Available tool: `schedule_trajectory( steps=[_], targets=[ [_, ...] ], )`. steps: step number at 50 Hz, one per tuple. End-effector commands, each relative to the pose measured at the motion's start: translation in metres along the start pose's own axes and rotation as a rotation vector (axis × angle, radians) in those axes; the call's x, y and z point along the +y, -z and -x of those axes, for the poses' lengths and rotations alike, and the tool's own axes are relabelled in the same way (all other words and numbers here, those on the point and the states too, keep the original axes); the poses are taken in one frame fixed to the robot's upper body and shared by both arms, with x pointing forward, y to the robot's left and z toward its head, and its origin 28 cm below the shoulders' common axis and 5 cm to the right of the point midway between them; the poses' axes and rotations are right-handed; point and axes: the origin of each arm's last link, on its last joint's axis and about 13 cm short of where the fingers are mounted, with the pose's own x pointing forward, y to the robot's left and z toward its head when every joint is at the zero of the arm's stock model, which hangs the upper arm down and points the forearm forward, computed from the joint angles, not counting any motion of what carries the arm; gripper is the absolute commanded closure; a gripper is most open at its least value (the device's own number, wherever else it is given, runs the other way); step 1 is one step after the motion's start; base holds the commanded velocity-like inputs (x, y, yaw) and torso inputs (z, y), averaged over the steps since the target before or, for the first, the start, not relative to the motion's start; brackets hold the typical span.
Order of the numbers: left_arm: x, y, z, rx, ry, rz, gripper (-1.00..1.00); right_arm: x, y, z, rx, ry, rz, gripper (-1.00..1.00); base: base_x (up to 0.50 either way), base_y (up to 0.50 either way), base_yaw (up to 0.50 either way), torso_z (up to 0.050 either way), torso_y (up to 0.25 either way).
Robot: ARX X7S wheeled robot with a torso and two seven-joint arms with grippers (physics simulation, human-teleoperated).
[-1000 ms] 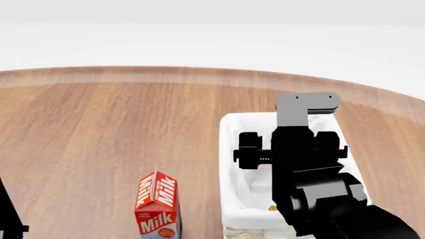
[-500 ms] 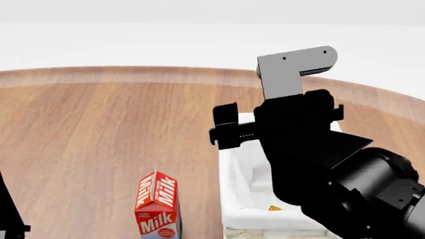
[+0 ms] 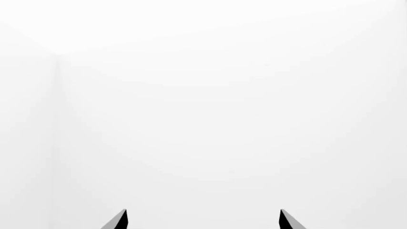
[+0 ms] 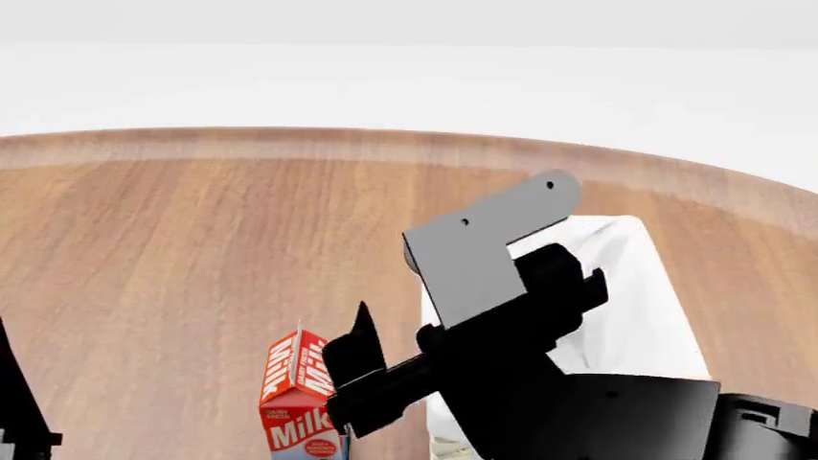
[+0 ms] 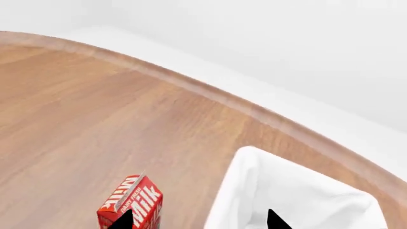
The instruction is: Pick up the alphabet soup and the tomato sauce, and put them in the basket.
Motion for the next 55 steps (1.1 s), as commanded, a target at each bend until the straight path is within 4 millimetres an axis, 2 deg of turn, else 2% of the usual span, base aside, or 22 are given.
schedule_trajectory(
  steps=[1, 5, 6, 7, 11, 15, 18, 20, 25, 27, 28, 30, 33, 35, 37, 38, 42, 45, 48, 55],
  targets=[
    [-0.001, 0.001, 0.000, 0.001, 0.004, 0.000, -1.00, 0.028, 0.013, 0.035, -0.020, -0.132, 0.071, -1.00, 0.00, 0.00, 0.00, 0.000, 0.000],
    [-0.001, 0.002, 0.001, 0.003, 0.002, 0.000, -1.00, 0.033, 0.013, 0.044, -0.021, -0.161, 0.087, -1.00, 0.00, 0.00, 0.00, 0.000, 0.000],
    [-0.001, 0.002, 0.001, 0.003, 0.003, -0.001, -1.00, 0.035, 0.020, 0.043, -0.022, -0.165, 0.087, -1.00, 0.00, 0.00, 0.00, 0.000, 0.000],
    [-0.001, 0.001, 0.001, 0.003, 0.003, -0.001, -1.00, 0.035, 0.013, 0.047, -0.024, -0.170, 0.094, -1.00, 0.00, 0.00, 0.00, 0.000, 0.000],
    [-0.001, 0.000, 0.000, 0.002, 0.004, 0.000, -1.00, 0.039, 0.014, 0.057, -0.024, -0.194, 0.112, -1.00, 0.00, 0.00, 0.00, 0.000, 0.000],
    [-0.001, 0.000, 0.000, 0.002, 0.005, 0.000, -1.00, 0.042, 0.025, 0.057, -0.022, -0.208, 0.126, -1.00, 0.00, 0.00, 0.00, 0.000, 0.000],
    [-0.001, -0.001, 0.000, 0.001, 0.005, 0.000, -1.00, 0.043, 0.027, 0.060, -0.017, -0.218, 0.132, -1.00, 0.00, 0.00, 0.00, 0.000, 0.000],
    [-0.001, 0.000, 0.000, 0.002, 0.006, -0.001, -1.00, 0.043, 0.019, 0.064, -0.015, -0.224, 0.136, -1.00, 0.00, 0.00, 0.00, 0.000, 0.000],
    [-0.001, 0.000, 0.000, 0.001, 0.006, -0.001, -1.00, 0.046, 0.025, 0.068, 0.003, -0.251, 0.145, -1.00, 0.00, 0.00, 0.00, 0.000, 0.000],
    [-0.001, -0.001, 0.000, 0.002, 0.006, -0.001, -1.00, 0.048, 0.034, 0.066, 0.006, -0.255, 0.150, -1.00, 0.00, 0.00, 0.00, 0.000, 0.000],
    [-0.001, -0.001, 0.000, 0.002, 0.006, 0.000, -1.00, 0.046, 0.028, 0.069, 0.009, -0.257, 0.150, -1.00, 0.00, 0.00, 0.00, 0.000, 0.000],
    [-0.001, 0.000, 0.000, 0.003, 0.006, 0.000, -1.00, 0.046, 0.029, 0.068, 0.017, -0.257, 0.148, -1.00, 0.00, 0.00, 0.00, 0.000, 0.000],
    [-0.001, 0.001, 0.001, 0.004, 0.005, 0.001, -1.00, 0.048, 0.045, 0.064, 0.044, -0.259, 0.142, -1.00, 0.00, 0.00, 0.00, 0.000, 0.000],
    [-0.002, 0.000, 0.000, 0.004, 0.006, 0.002, -1.00, 0.047, 0.040, 0.065, 0.059, -0.259, 0.149, -1.00, 0.00, 0.00, 0.00, 0.000, 0.000],
    [-0.002, 0.001, 0.001, 0.004, 0.006, 0.001, -1.00, 0.048, 0.046, 0.063, 0.089, -0.259, 0.164, -1.00, 0.00, 0.00, 0.00, 0.000, 0.000],
    [-0.002, 0.001, 0.000, 0.003, 0.008, 0.002, -1.00, 0.049, 0.056, 0.060, 0.103, -0.260, 0.163, -1.00, 0.00, 0.00, 0.00, 0.000, 0.000],
    [-0.002, 0.000, -0.001, 0.002, 0.007, 0.003, -1.00, 0.047, 0.053, 0.061, 0.124, -0.260, 0.166, -1.00, 0.00, 0.00, 0.00, 0.000, 0.000],
    [-0.003, 0.002, -0.001, 0.004, 0.010, 0.002, -1.00, 0.048, 0.064, 0.060, 0.137, -0.268, 0.162, -1.00, 0.00, 0.00, 0.00, 0.000, 0.000],
    [-0.003, 0.000, -0.001, 0.004, 0.010, 0.001, -1.00, 0.047, 0.057, 0.062, 0.139, -0.269, 0.159, -1.00, 0.00, 0.00, 0.00, 0.000, 0.000],
    [-0.003, 0.001, -0.001, 0.005, 0.011, 0.000, -1.00, 0.049, 0.063, 0.066, 0.166, -0.289, 0.152, -1.00, 0.00, 0.00, 0.00, 0.000, 0.000]
  ],
)
